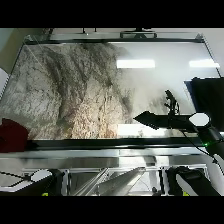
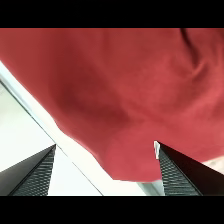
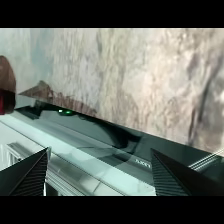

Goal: Fold the shirts.

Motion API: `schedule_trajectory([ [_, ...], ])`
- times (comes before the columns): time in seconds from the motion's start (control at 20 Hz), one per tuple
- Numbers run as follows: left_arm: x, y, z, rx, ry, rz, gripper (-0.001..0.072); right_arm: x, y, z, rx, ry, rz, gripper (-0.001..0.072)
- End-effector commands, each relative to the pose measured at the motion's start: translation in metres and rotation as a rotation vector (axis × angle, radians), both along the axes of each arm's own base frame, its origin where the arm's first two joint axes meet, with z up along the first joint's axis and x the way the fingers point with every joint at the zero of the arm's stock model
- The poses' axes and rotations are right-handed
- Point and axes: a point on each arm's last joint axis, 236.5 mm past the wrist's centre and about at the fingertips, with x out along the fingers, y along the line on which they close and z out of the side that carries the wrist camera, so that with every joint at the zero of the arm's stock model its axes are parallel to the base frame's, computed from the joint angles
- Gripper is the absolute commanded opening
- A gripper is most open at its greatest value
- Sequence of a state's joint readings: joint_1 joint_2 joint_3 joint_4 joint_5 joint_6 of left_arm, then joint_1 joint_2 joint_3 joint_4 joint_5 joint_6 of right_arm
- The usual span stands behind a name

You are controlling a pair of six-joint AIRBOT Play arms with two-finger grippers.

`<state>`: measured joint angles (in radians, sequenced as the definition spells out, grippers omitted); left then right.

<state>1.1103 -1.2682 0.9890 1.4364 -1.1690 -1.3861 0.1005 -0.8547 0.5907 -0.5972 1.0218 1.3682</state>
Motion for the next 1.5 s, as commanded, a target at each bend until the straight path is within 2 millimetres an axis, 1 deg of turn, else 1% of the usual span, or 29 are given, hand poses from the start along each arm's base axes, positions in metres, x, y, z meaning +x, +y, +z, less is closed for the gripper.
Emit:
schedule_trajectory([
  [0.0, -0.008, 0.003, -0.010, -0.006, 0.047, -0.032, 0.0719, 0.000, 0.000, 0.000, 0.000, 0.001, 0.000, 0.0702],
  [0.1, -0.010, -0.003, -0.024, -0.056, 0.071, -0.042, 0.0719, 0.000, 0.000, 0.000, 0.000, 0.001, -0.001, 0.0701],
  [0.2, -0.008, 0.001, -0.034, -0.060, 0.072, -0.039, 0.0719, 0.000, 0.000, 0.000, 0.000, 0.001, 0.000, 0.0702],
  [0.3, -0.002, 0.011, -0.035, -0.024, 0.048, -0.031, 0.0718, 0.000, 0.000, 0.000, 0.000, 0.001, 0.000, 0.0701],
  [0.35, -0.001, 0.014, -0.035, -0.011, 0.042, -0.029, 0.0697, 0.000, 0.000, 0.000, 0.000, 0.000, 0.000, 0.0702],
  [0.4, 0.000, 0.015, -0.034, -0.006, 0.041, -0.029, 0.0698, 0.000, 0.000, 0.000, 0.000, 0.001, 0.000, 0.0702],
  [0.45, 0.000, 0.016, -0.035, -0.004, 0.040, -0.028, 0.0607, 0.000, 0.000, 0.000, 0.000, 0.001, 0.000, 0.0701],
  [0.5, 0.000, 0.016, -0.034, -0.002, 0.039, -0.029, 0.0345, 0.000, 0.000, 0.000, 0.000, 0.001, 0.000, 0.0702],
  [0.55, 0.000, 0.016, -0.034, -0.003, 0.038, -0.028, 0.0017, 0.000, 0.000, 0.000, 0.000, 0.001, 0.000, 0.0702],
  [0.7, 0.009, 0.009, -0.034, -0.009, 0.039, -0.057, 0.0021, 0.000, 0.000, 0.000, 0.000, 0.001, 0.000, 0.0702],
  [0.75, 0.018, 0.000, -0.034, -0.028, 0.028, -0.076, 0.0021, 0.000, 0.000, 0.000, 0.000, 0.000, 0.000, 0.0701],
  [0.8, 0.034, -0.012, -0.032, -0.055, -0.009, -0.094, 0.0021, 0.000, 0.000, 0.000, 0.001, 0.000, 0.000, 0.0701],
  [0.85, 0.060, -0.030, -0.024, -0.090, -0.087, -0.117, 0.0021, 0.000, 0.000, 0.000, 0.002, 0.000, -0.001, 0.0701],
  [0.9, 0.094, -0.054, -0.009, -0.125, -0.194, -0.170, 0.0021, 0.000, 0.002, 0.002, 0.013, 0.001, -0.004, 0.0701],
  [0.95, 0.127, -0.082, 0.011, -0.153, -0.303, -0.240, 0.0021, 0.001, 0.003, 0.005, 0.027, 0.003, -0.007, 0.0701],
  [1.0, 0.159, -0.114, 0.038, -0.179, -0.417, -0.310, 0.0021, 0.001, 0.005, 0.007, 0.041, 0.003, -0.010, 0.0700],
  [1.05, 0.189, -0.158, 0.075, -0.221, -0.540, -0.404, 0.0021, 0.002, 0.006, 0.008, 0.047, 0.004, -0.012, 0.0694],
  [1.1, 0.211, -0.205, 0.116, -0.272, -0.656, -0.510, 0.0021, 0.002, 0.006, 0.009, 0.052, 0.004, -0.014, 0.0538],
  [1.15, 0.224, -0.260, 0.166, -0.332, -0.778, -0.630, 0.0021, 0.002, 0.007, 0.010, 0.056, 0.003, -0.015, 0.0259],
  [1.2, 0.227, -0.311, 0.213, -0.364, -0.884, -0.760, 0.0021, 0.002, 0.007, 0.010, 0.055, -0.005, -0.009, 0.0039],
  [1.25, 0.225, -0.351, 0.249, -0.358, -0.957, -0.867, 0.0021, 0.001, 0.007, 0.011, 0.054, -0.006, -0.003, 0.0017],
  [1.3, 0.219, -0.387, 0.278, -0.330, -1.011, -0.967, 0.0021, 0.000, 0.007, 0.010, 0.048, -0.018, 0.014, 0.0016],
  [1.35, 0.213, -0.412, 0.294, -0.299, -1.034, -1.031, 0.0021, 0.000, 0.006, 0.010, 0.046, -0.025, 0.020, 0.0016],
  [1.4, 0.209, -0.430, 0.300, -0.251, -1.026, -1.075, 0.0021, 0.000, 0.005, 0.011, 0.044, -0.031, 0.026, 0.0016],
  [1.45, 0.208, -0.439, 0.297, -0.208, -0.999, -1.098, 0.0021, 0.001, 0.002, 0.011, 0.041, -0.036, 0.027, 0.0016],
])
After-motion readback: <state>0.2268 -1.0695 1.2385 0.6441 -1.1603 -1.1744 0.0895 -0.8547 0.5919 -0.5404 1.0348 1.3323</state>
